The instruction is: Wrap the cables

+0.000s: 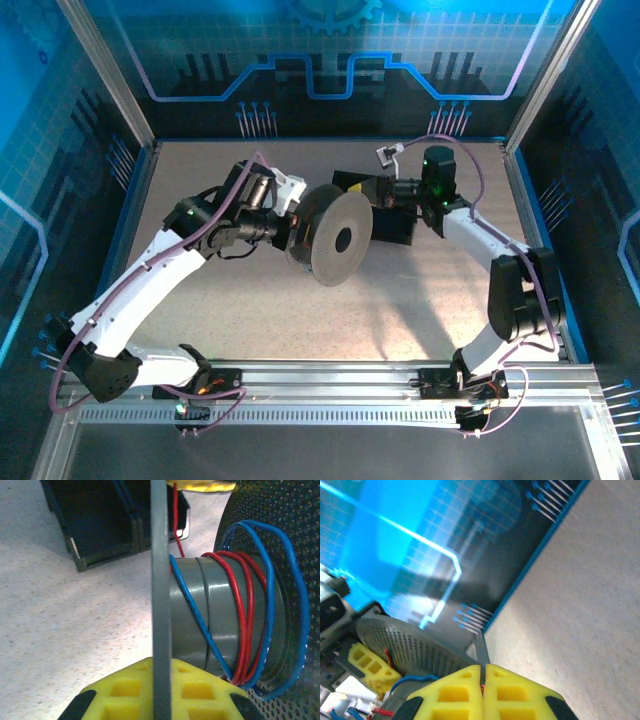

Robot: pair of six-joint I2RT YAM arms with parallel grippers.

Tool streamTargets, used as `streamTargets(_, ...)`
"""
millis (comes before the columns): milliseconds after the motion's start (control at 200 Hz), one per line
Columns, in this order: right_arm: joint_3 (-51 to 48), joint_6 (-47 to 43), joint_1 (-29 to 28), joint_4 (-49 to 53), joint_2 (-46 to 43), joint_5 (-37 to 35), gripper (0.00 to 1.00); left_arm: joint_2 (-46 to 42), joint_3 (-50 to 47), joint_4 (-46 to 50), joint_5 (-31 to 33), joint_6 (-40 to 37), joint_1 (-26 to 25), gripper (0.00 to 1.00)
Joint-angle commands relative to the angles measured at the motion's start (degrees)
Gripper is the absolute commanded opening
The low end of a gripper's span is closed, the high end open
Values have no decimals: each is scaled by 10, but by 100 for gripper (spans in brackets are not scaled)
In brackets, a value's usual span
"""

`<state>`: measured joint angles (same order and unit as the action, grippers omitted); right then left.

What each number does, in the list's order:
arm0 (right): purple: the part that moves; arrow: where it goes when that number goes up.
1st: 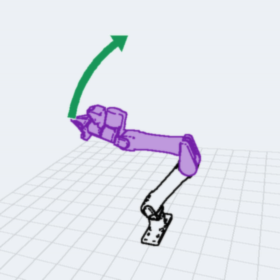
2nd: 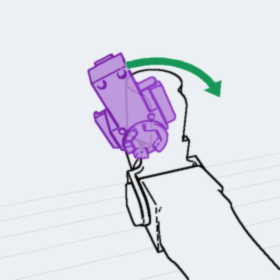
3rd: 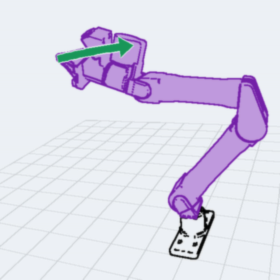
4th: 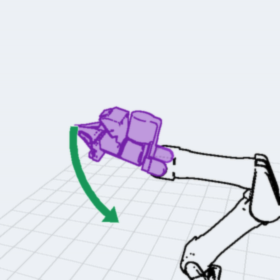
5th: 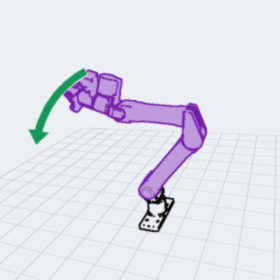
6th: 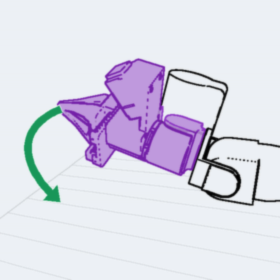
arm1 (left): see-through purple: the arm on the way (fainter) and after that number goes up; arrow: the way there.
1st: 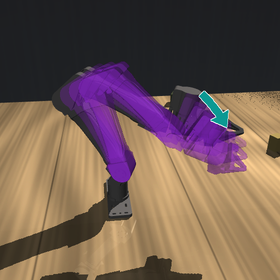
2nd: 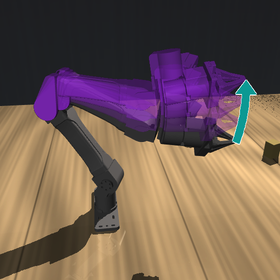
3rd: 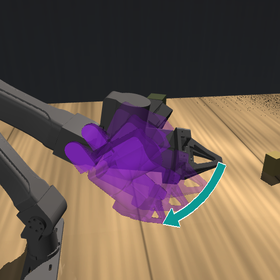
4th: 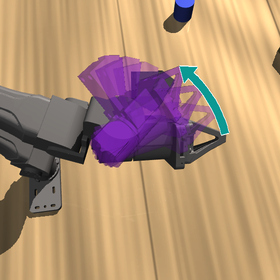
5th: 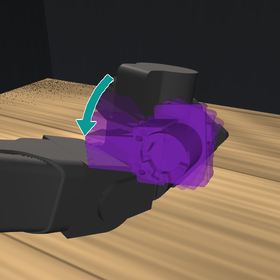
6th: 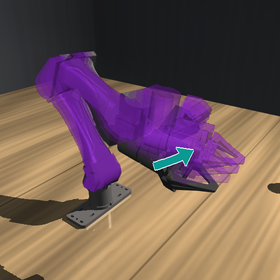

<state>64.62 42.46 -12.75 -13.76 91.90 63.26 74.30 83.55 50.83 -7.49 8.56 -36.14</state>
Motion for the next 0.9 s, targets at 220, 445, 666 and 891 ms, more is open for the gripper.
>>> streamTargets(220, 103, -454, -17, 381, -80, -4, 0, -20, 0, 48, 44, -184, -30, 0)
streamTargets(445, 119, -565, -9, 433, -104, 56, 0, -31, 4, 43, 11, -236, -25, 0)
streamTargets(666, 236, -725, -20, 653, -45, 70, 0, -50, -10, 2, -74, -253, 24, 0)
streamTargets(891, 291, -788, -93, 748, 3, 29, 0, -44, -10, -43, -177, -256, 40, 0)
